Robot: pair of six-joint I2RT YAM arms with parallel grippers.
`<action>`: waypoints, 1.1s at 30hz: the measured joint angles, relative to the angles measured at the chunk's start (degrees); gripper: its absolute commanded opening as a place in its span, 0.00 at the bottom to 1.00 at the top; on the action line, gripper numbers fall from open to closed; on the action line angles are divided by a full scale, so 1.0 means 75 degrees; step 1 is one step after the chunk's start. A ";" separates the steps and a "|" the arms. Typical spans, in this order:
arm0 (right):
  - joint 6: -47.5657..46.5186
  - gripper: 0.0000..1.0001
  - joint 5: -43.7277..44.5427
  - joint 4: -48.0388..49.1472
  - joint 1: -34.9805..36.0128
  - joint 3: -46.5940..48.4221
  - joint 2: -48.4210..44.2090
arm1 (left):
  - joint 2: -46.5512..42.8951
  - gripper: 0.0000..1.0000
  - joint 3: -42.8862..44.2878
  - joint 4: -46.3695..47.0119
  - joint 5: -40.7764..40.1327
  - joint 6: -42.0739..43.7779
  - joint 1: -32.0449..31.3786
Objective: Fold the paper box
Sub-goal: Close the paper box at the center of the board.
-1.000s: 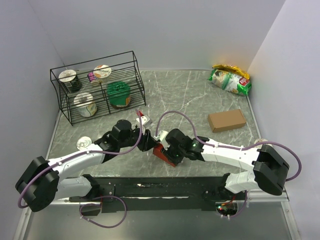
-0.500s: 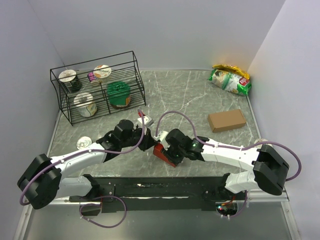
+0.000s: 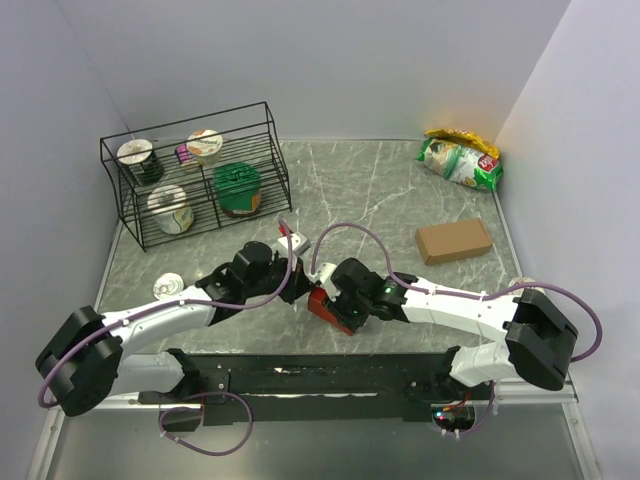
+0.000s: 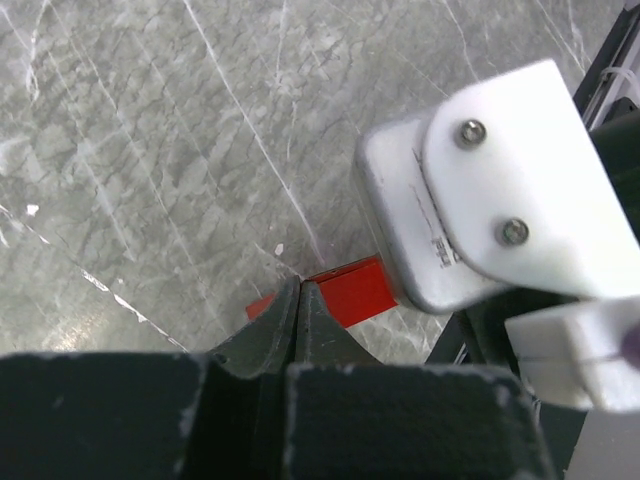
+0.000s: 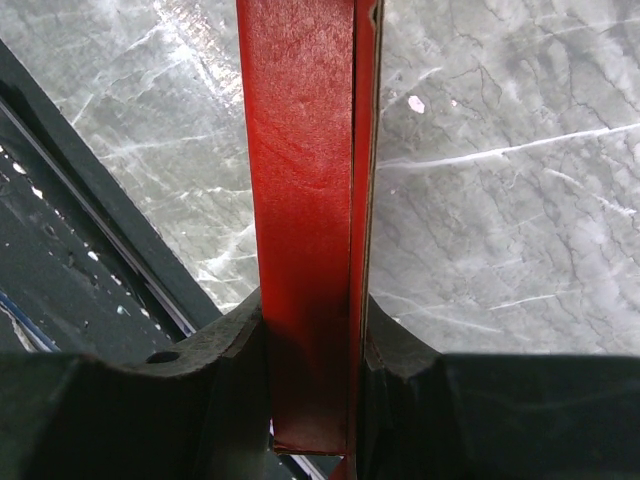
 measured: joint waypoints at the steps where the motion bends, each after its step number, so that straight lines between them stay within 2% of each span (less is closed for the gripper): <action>1: 0.0000 0.27 0.0003 0.0000 0.0000 0.0000 0.0006 | 0.0020 0.01 0.0041 -0.0061 -0.0044 -0.0050 -0.0012; 10: 0.0006 0.27 0.0044 -0.0117 0.0000 0.0003 0.0087 | 0.0370 0.01 0.0204 -0.0146 -0.0262 -0.1472 -0.0026; 18: 0.0006 0.27 0.0058 -0.0233 -0.0003 0.0003 0.0111 | 0.0414 0.01 -0.0213 0.0542 -0.0414 -0.2620 -0.0029; 25: 0.0000 0.27 0.0050 -0.0227 -0.0003 0.0003 0.0111 | 0.0146 0.01 -0.0723 0.1163 -0.0708 -0.2850 -0.0163; 33: -0.0032 0.27 -0.0079 -0.0242 0.0023 0.0003 0.0111 | -0.0321 0.01 -0.1119 0.1311 -0.1574 -0.2766 -0.0647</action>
